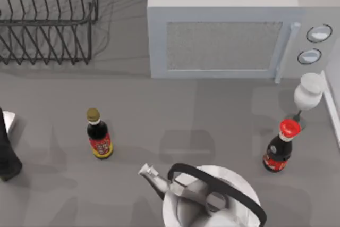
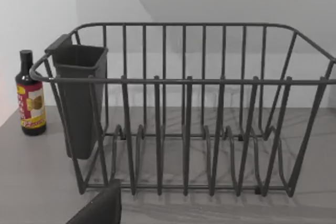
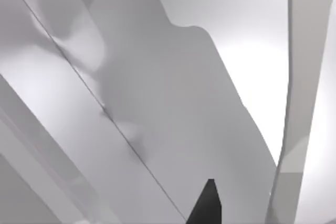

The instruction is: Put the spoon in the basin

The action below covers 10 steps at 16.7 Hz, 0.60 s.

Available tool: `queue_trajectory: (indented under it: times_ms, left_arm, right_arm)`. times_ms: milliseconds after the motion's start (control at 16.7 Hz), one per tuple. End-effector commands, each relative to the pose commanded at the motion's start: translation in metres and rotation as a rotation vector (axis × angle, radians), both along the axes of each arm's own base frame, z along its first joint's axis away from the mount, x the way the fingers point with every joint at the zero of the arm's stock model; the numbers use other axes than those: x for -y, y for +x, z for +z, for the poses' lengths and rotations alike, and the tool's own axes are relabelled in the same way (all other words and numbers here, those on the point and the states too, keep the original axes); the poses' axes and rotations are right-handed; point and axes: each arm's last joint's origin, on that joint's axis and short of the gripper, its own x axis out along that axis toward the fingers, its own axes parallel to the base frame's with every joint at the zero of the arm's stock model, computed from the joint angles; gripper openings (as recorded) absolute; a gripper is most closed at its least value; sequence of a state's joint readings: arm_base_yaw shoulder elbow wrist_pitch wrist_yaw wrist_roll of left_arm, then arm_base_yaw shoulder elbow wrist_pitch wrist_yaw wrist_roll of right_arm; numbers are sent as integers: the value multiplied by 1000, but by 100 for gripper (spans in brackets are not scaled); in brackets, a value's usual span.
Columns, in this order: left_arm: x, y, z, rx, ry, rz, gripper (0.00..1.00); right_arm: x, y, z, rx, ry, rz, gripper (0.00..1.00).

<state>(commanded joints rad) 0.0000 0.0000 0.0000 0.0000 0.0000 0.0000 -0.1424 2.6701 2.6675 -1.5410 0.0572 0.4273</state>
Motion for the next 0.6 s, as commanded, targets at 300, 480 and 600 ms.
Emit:
queue_trajectory:
  times_ms: [300,480,600]
  left_arm:
    - [0,0,0,0,0,0,100]
    - [0,0,0,0,0,0,100]
    - [0,0,0,0,0,0,100]
  right_arm:
    - [-1,-3,-25,-12,1,2,0]
    - [-1,-4,-27,-7,0,2,0]
    - [-1,-4,-27,-7,0,2,0]
